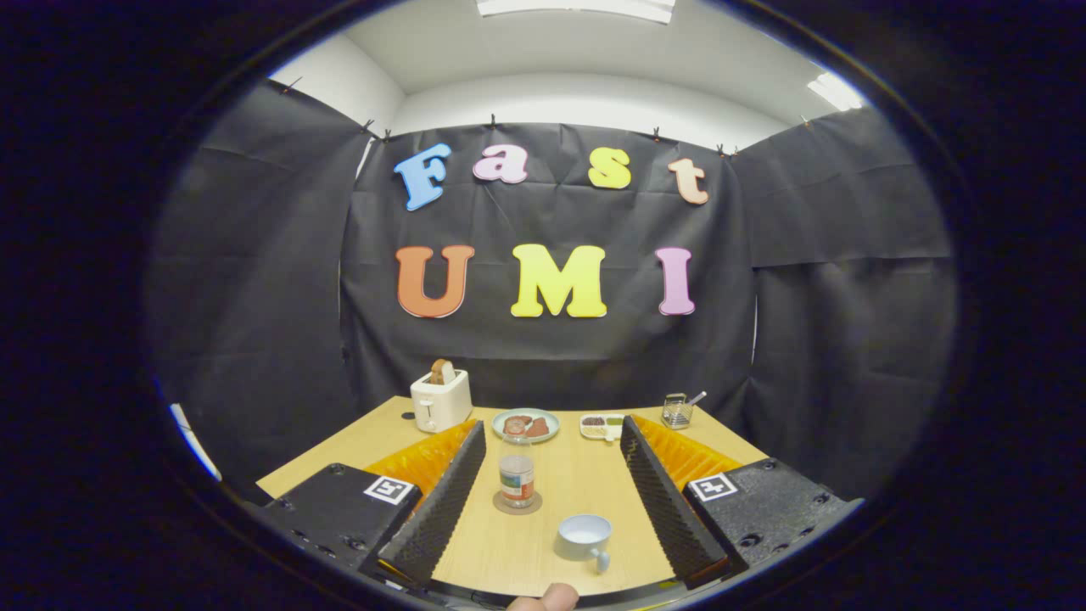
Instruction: Take the bottle from table, then pour the juice into the cup, finally place the bottle on the coaster
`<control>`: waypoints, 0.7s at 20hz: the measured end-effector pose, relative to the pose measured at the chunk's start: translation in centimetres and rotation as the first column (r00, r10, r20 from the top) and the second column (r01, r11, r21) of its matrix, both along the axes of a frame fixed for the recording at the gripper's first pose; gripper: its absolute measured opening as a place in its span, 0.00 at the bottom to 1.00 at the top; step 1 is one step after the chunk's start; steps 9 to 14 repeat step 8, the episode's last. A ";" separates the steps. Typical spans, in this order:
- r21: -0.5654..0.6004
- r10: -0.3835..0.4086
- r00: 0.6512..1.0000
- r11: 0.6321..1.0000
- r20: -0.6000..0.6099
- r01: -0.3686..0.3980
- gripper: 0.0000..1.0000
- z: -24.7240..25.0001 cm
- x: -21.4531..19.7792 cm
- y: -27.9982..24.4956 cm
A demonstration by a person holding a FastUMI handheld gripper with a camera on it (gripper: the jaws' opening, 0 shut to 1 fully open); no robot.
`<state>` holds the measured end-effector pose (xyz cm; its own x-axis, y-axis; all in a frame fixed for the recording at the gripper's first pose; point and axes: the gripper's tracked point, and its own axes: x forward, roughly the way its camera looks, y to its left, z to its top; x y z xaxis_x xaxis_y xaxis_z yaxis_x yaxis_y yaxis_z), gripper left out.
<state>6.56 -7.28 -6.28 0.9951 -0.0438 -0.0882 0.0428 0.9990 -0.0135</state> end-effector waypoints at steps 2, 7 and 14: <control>0.004 0.008 1.000 1.000 0.026 -0.008 1.00 1.3 -0.6 -0.3; 0.021 0.002 1.000 1.000 0.029 -0.003 1.00 2.1 -1.0 -1.5; 0.019 -0.002 1.000 1.000 0.029 0.002 1.00 2.3 -1.1 -1.6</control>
